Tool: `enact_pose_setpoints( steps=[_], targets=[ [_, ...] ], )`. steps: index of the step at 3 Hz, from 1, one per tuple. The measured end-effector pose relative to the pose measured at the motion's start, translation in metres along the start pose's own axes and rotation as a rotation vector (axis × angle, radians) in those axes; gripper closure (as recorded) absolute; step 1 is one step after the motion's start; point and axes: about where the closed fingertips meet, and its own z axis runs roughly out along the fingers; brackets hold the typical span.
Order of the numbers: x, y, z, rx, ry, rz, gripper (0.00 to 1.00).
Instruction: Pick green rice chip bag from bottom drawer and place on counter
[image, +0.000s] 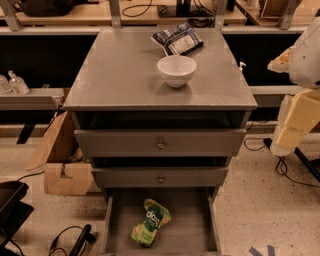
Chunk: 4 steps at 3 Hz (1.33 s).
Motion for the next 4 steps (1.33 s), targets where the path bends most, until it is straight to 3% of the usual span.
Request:
enact_pose_setpoints(
  steps=[1, 2, 3, 4],
  targets=[
    [0.000, 0.000, 0.000, 0.000, 0.000, 0.000, 0.00],
    [0.008, -0.006, 0.025, 0.017, -0.024, 0.056, 0.00],
    [0.037, 0.006, 0.086, 0.018, -0.036, 0.171, 0.00],
    [0.069, 0.037, 0.167, -0.022, -0.041, 0.272, 0.00]
  ],
)
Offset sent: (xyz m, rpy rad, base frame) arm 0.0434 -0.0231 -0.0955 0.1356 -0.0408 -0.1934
